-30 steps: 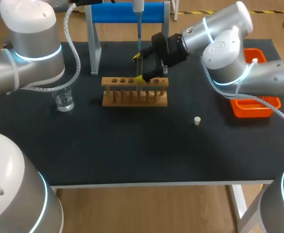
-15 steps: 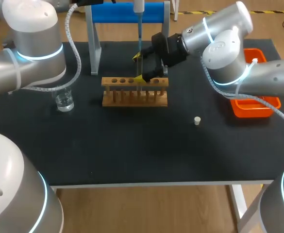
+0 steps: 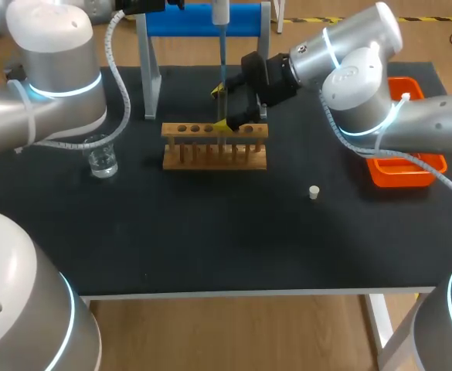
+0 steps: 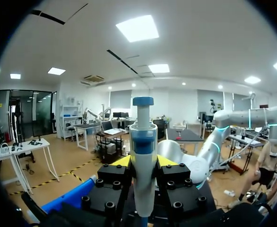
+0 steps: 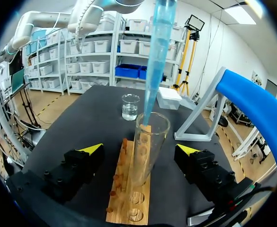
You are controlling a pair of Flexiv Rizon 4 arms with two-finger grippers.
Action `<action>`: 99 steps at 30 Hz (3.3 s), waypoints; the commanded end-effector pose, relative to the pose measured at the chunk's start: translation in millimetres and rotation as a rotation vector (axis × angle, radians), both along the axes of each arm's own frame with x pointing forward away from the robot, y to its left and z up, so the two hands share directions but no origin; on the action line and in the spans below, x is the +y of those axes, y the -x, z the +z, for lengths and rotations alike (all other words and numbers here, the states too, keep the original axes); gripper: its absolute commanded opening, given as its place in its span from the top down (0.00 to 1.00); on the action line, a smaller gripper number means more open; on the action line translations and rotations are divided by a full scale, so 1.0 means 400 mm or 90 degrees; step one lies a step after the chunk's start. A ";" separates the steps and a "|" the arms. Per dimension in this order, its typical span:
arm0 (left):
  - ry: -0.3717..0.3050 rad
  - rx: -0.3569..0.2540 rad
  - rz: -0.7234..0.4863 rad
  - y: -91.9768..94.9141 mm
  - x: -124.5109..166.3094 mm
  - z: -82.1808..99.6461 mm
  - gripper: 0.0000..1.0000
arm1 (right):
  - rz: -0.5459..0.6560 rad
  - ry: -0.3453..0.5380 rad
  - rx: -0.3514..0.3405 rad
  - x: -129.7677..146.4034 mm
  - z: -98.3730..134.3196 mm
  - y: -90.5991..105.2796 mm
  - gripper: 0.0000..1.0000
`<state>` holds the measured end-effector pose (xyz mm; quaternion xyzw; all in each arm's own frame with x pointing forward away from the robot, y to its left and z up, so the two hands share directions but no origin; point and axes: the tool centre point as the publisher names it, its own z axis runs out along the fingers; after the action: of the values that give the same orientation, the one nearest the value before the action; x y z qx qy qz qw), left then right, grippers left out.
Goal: Invert the test tube, pick up the pipette, mount the tip to pipette, aspirate from beaker and dispense into the tube, eject the tip, return the pipette, and cap with the stopper.
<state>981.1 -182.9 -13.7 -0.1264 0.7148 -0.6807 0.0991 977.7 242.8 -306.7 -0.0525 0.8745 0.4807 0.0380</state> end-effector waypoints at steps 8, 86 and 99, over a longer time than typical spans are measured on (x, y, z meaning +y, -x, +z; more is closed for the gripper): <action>0.003 0.010 0.000 -0.009 0.001 -0.017 1.00 | 0.001 0.003 0.001 -0.002 0.004 0.001 0.00; -0.008 0.027 0.009 -0.018 -0.001 -0.034 1.00 | 0.001 0.003 0.001 -0.002 0.004 0.001 0.00; -0.007 0.012 0.018 -0.020 0.005 -0.037 1.00 | 0.001 0.003 0.001 -0.002 0.004 0.001 0.00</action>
<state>990.3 -180.6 -27.1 -0.1418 0.7206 -0.6713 0.0998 977.7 242.8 -306.7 -0.0525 0.8745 0.4807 0.0380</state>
